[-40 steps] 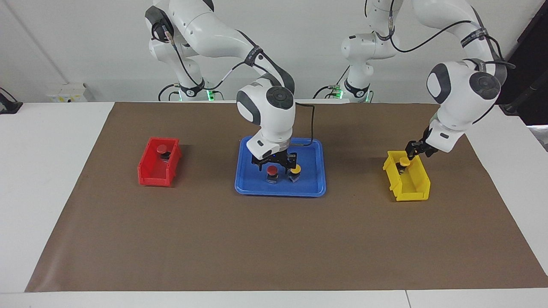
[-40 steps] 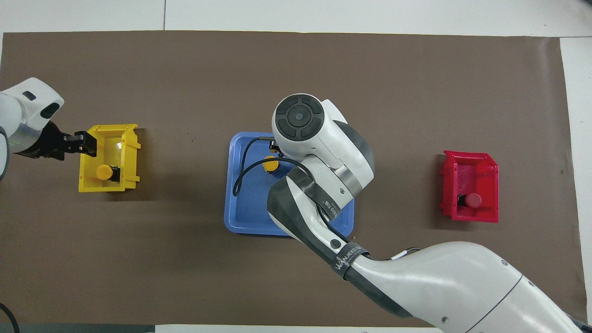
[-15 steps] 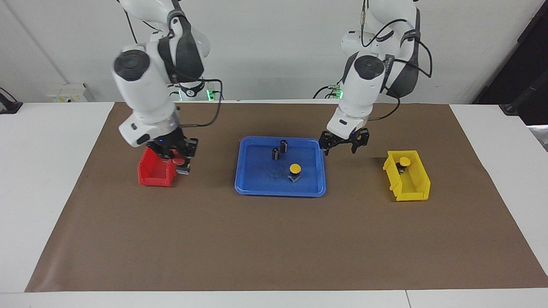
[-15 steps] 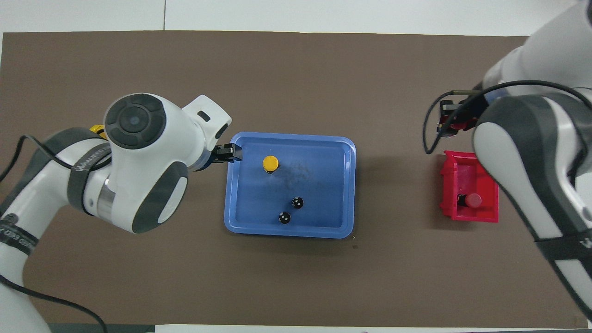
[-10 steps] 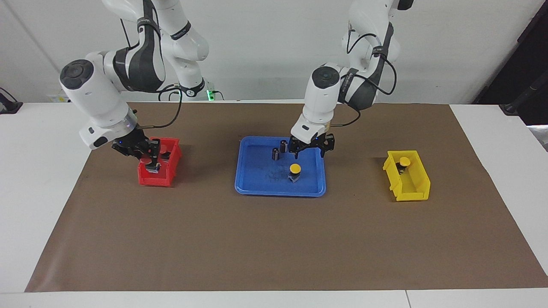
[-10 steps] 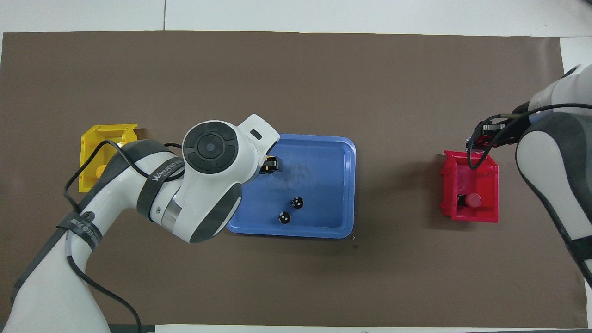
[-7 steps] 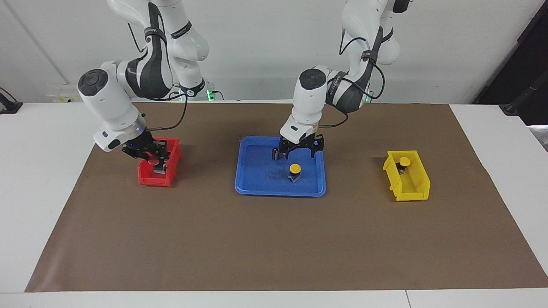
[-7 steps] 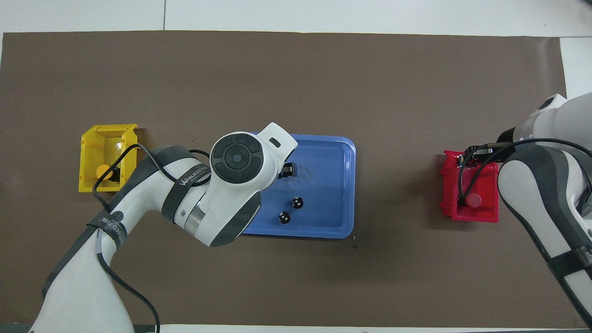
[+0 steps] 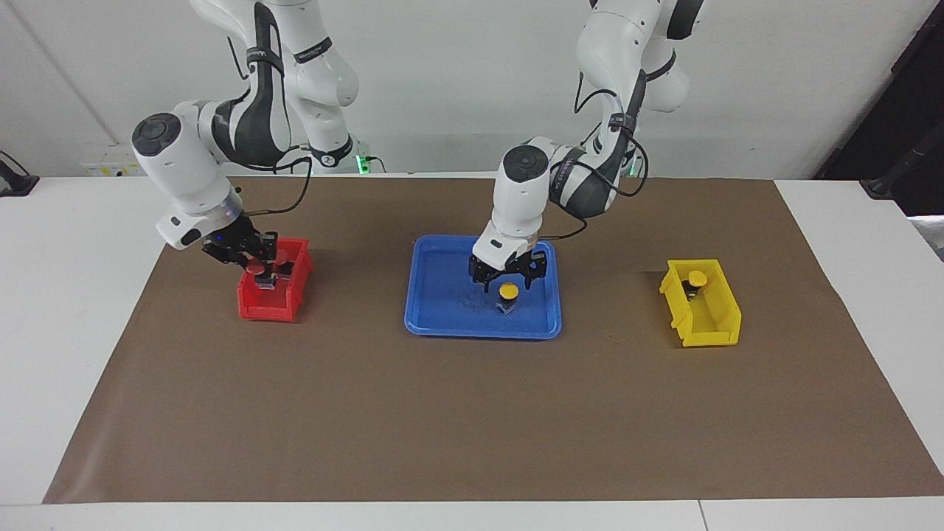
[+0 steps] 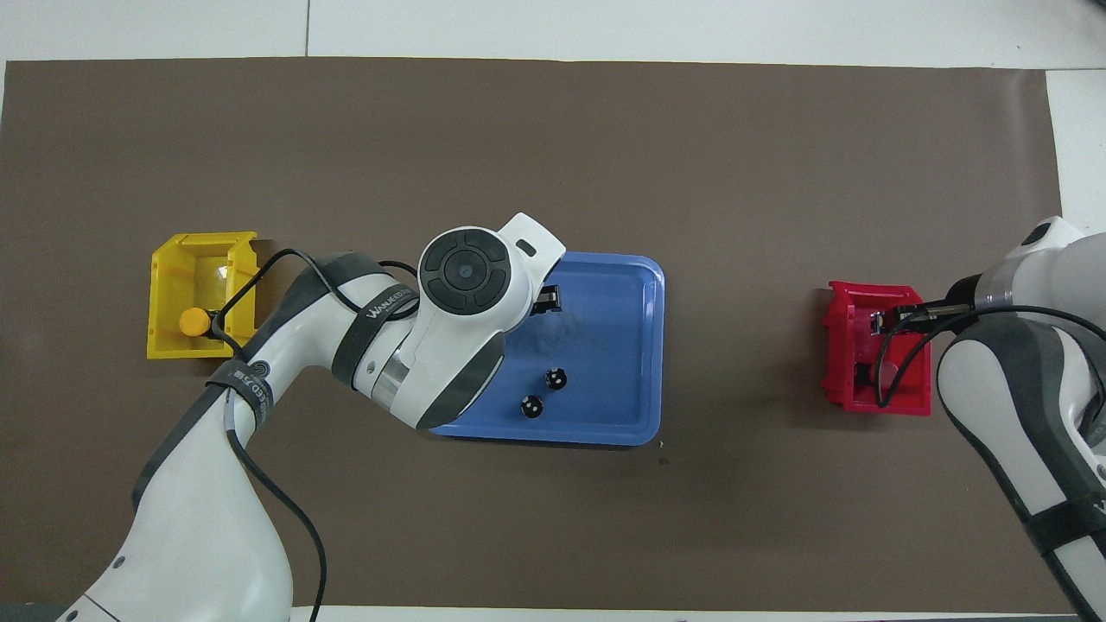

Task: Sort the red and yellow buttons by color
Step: 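Carry the yellow button into the yellow bin with the left gripper and release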

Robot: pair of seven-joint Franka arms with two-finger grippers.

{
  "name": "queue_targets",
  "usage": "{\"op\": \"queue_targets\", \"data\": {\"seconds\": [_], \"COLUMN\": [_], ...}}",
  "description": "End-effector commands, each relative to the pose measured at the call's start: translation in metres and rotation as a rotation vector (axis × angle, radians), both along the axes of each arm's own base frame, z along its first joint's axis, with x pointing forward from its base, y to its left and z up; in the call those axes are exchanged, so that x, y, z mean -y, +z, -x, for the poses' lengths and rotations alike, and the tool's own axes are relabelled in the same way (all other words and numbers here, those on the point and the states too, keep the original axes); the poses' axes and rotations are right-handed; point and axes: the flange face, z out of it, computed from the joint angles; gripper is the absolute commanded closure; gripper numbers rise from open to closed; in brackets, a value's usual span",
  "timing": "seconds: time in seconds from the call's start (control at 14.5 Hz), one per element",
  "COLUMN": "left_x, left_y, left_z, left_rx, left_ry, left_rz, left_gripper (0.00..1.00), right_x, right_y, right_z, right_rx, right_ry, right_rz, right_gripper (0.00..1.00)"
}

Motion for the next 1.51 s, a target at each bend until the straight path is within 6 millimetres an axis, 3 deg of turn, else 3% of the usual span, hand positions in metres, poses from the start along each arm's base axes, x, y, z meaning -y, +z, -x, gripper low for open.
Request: {"op": "queue_targets", "data": {"seconds": [0.0, 0.07, 0.28, 0.41, 0.55, 0.69, 0.83, 0.96, 1.24, 1.31, 1.44], "left_x": [-0.001, -0.002, 0.000, 0.002, -0.026, -0.068, -0.152, -0.221, -0.343, -0.366, -0.385], "left_y": [-0.001, -0.002, 0.004, 0.021, 0.034, 0.077, 0.122, 0.152, 0.164, 0.167, 0.162], "left_z": [-0.005, -0.005, -0.006, -0.013, -0.025, -0.037, -0.064, -0.088, -0.111, -0.113, -0.115], "left_rx": [-0.006, -0.005, -0.028, -0.079, -0.109, -0.130, -0.156, -0.181, -0.173, -0.167, -0.151], "left_ry": [0.044, 0.047, 0.060, 0.065, 0.091, 0.122, 0.104, 0.057, -0.002, -0.013, -0.031], "left_rz": [0.013, 0.014, 0.011, -0.026, -0.052, -0.064, -0.066, -0.065, -0.035, -0.029, -0.023], "left_gripper": [0.90, 0.98, 0.98, 0.98, 0.98, 0.98, 0.98, 0.98, 0.98, 0.98, 0.98], "right_x": [0.002, 0.002, -0.002, -0.002, -0.004, -0.010, -0.010, -0.011, -0.009, -0.007, -0.002], "right_y": [-0.001, -0.006, -0.009, -0.013, -0.023, -0.023, -0.023, -0.021, -0.015, -0.011, 0.007], "right_z": [0.005, 0.003, -0.002, 0.000, -0.002, -0.003, -0.003, -0.004, -0.010, -0.013, -0.024], "right_rx": [0.046, 0.046, 0.061, 0.051, 0.038, 0.041, 0.039, 0.043, 0.047, 0.041, 0.010], "right_ry": [0.005, 0.011, 0.015, 0.013, 0.019, 0.029, 0.030, 0.035, 0.060, 0.062, 0.062], "right_rz": [-0.011, -0.016, -0.021, -0.026, -0.035, -0.035, -0.035, -0.034, -0.032, -0.033, -0.042], "right_gripper": [0.87, 0.87, 0.87, 0.87, 0.87, 0.87, 0.84, 0.60, 0.37, 0.30, 0.20]}}
